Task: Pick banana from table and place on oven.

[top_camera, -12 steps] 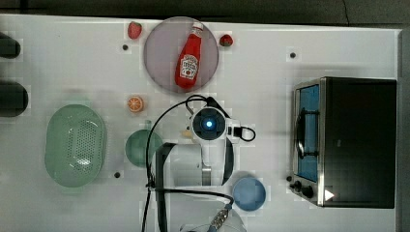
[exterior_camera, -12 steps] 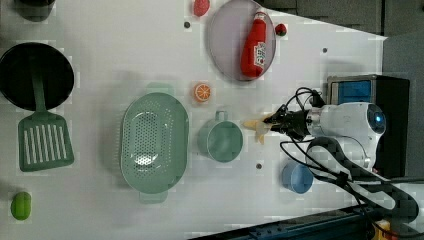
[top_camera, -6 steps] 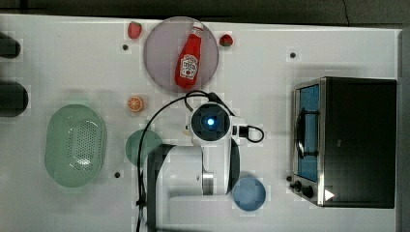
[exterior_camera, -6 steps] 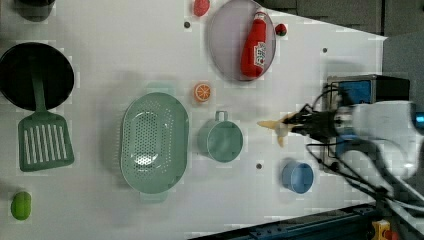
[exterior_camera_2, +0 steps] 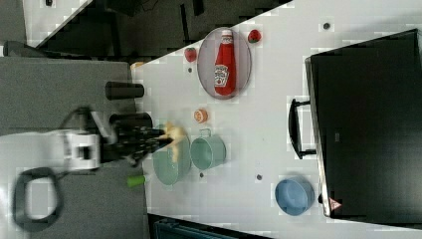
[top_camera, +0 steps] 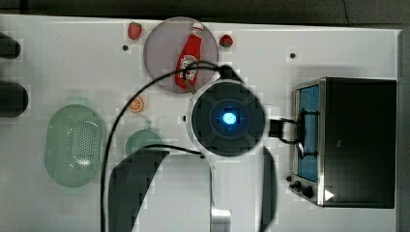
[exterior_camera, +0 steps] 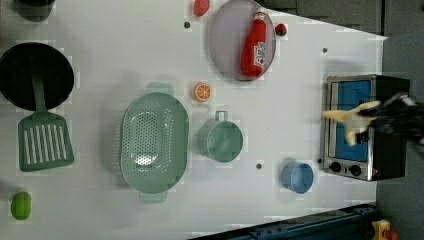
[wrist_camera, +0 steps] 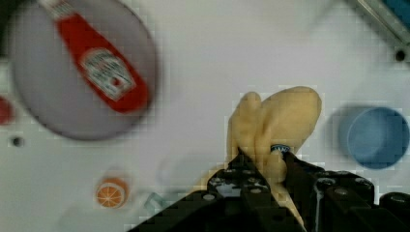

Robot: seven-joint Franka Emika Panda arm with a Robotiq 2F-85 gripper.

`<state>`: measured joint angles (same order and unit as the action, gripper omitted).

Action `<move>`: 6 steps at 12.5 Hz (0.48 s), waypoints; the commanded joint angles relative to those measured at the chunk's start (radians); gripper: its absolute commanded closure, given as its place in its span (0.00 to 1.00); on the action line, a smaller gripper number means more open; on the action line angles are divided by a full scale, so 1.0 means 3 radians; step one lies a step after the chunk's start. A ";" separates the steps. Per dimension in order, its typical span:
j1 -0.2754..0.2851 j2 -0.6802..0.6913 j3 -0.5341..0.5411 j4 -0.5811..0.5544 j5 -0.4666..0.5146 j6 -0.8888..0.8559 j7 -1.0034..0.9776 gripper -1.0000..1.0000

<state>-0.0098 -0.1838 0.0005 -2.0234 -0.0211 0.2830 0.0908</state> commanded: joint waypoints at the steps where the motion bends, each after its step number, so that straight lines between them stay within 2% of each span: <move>1: -0.0052 0.0082 -0.0265 0.0276 0.0041 -0.0428 0.0051 0.79; 3: -0.0082 0.0175 -0.0527 0.0442 0.0011 -0.0475 -0.0217 0.79; 6: -0.0121 0.0431 -0.1018 0.0568 -0.0099 -0.0408 -0.1038 0.79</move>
<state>0.0004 -0.1089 -0.2847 -1.8584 -0.0617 0.1934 -0.0842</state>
